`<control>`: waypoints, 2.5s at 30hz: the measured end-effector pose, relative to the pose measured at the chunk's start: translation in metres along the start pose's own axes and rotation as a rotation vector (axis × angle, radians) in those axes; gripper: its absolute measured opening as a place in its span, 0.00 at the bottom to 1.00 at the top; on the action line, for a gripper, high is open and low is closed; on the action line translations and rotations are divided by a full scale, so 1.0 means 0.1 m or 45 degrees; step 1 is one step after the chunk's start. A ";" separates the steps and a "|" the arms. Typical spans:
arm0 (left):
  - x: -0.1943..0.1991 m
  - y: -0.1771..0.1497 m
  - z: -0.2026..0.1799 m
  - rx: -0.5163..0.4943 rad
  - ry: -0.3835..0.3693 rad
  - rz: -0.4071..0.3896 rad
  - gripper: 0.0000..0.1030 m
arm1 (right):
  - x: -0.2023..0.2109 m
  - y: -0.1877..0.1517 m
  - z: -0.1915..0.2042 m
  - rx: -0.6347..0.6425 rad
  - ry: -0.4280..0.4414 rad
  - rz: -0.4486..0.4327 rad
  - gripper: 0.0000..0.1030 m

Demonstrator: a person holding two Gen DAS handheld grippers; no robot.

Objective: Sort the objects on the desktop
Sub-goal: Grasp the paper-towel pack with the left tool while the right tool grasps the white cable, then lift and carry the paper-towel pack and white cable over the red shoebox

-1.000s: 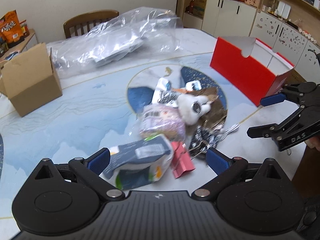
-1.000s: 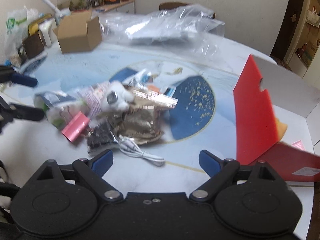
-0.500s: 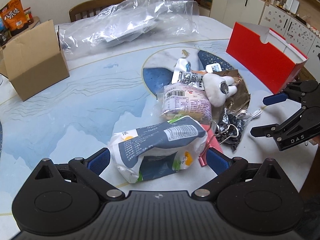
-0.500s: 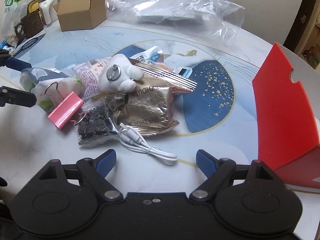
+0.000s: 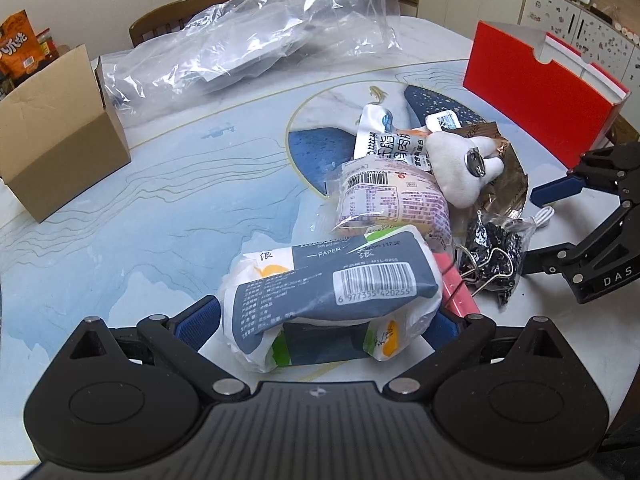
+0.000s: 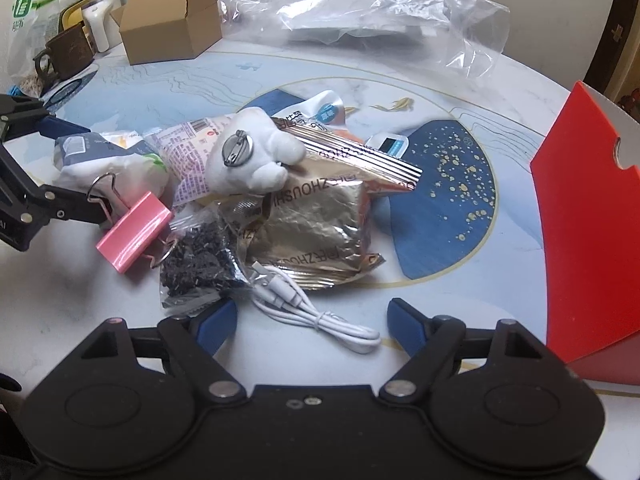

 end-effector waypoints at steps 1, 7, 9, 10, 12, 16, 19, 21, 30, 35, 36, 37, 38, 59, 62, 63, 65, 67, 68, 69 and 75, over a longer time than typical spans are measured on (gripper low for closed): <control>0.00 0.00 0.00 0.003 -0.001 -0.001 0.99 | 0.00 0.01 0.00 -0.001 0.003 -0.003 0.79; -0.01 0.00 0.04 0.029 -0.013 0.005 0.97 | 0.01 0.05 0.07 0.040 0.025 -0.010 0.61; -0.01 0.00 0.05 0.035 -0.014 0.008 0.94 | 0.02 0.06 0.09 0.048 0.027 -0.008 0.58; 0.00 -0.01 0.05 0.041 -0.015 0.007 0.90 | 0.02 0.06 0.10 0.049 0.028 -0.008 0.55; 0.00 -0.01 0.07 0.058 -0.019 0.008 0.83 | 0.03 0.06 0.12 0.053 0.030 -0.009 0.50; 0.03 -0.02 0.10 0.082 -0.018 -0.001 0.70 | 0.06 0.06 0.16 0.059 0.035 -0.014 0.31; 0.05 -0.02 0.11 0.096 -0.022 -0.010 0.62 | 0.08 0.04 0.16 0.040 0.036 -0.014 0.24; 0.07 -0.02 0.10 0.102 -0.021 -0.012 0.56 | 0.09 0.03 0.15 0.016 0.039 -0.010 0.21; 0.20 -0.09 0.10 0.124 -0.015 -0.036 0.18 | 0.21 -0.08 0.10 -0.064 0.036 -0.018 0.11; 0.23 -0.15 0.09 0.131 -0.055 -0.009 0.18 | 0.23 -0.10 0.10 -0.082 0.040 -0.014 0.11; 0.24 -0.17 0.09 0.119 -0.061 -0.008 0.18 | 0.23 -0.11 0.10 -0.082 0.040 -0.014 0.11; 0.25 -0.18 0.08 0.098 -0.058 -0.011 0.18 | 0.24 -0.11 0.11 -0.083 0.039 -0.016 0.10; 0.25 -0.19 0.07 0.079 -0.059 -0.009 0.18 | 0.24 -0.11 0.10 -0.085 0.035 -0.018 0.09; 0.36 -0.27 0.17 0.123 -0.039 -0.022 0.18 | 0.21 -0.05 0.07 -0.057 0.007 -0.022 0.15; 0.37 -0.27 0.17 0.128 -0.041 -0.023 0.18 | 0.17 -0.03 0.06 -0.065 0.028 -0.024 0.19; 0.37 -0.27 0.17 0.130 -0.041 -0.023 0.18 | 0.16 -0.02 0.06 -0.064 0.032 -0.026 0.19; 0.38 -0.27 0.17 0.135 -0.040 -0.023 0.18 | 0.14 0.00 0.07 -0.066 0.038 -0.031 0.20; 0.39 -0.27 0.18 0.140 -0.037 -0.025 0.18 | 0.12 0.02 0.08 -0.063 0.046 -0.034 0.20; 0.39 -0.27 0.18 0.144 -0.038 -0.025 0.18 | 0.12 0.03 0.09 -0.062 0.054 -0.036 0.20; 0.40 -0.27 0.17 0.146 -0.038 -0.026 0.18 | 0.12 0.03 0.09 -0.065 0.067 -0.038 0.19; 0.43 -0.24 0.15 0.150 -0.039 -0.035 0.18 | 0.13 0.03 0.07 -0.116 0.090 -0.053 0.10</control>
Point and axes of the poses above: each gripper's, at about its wrist camera, not at the fingertips, and x roughly against the way its jaws point, z to its left, y to its top, the point moved 6 cm from there along -x, roughly the way its jaws point, and after that the axes turned 7 degrees about x, right-handed, at the moved point
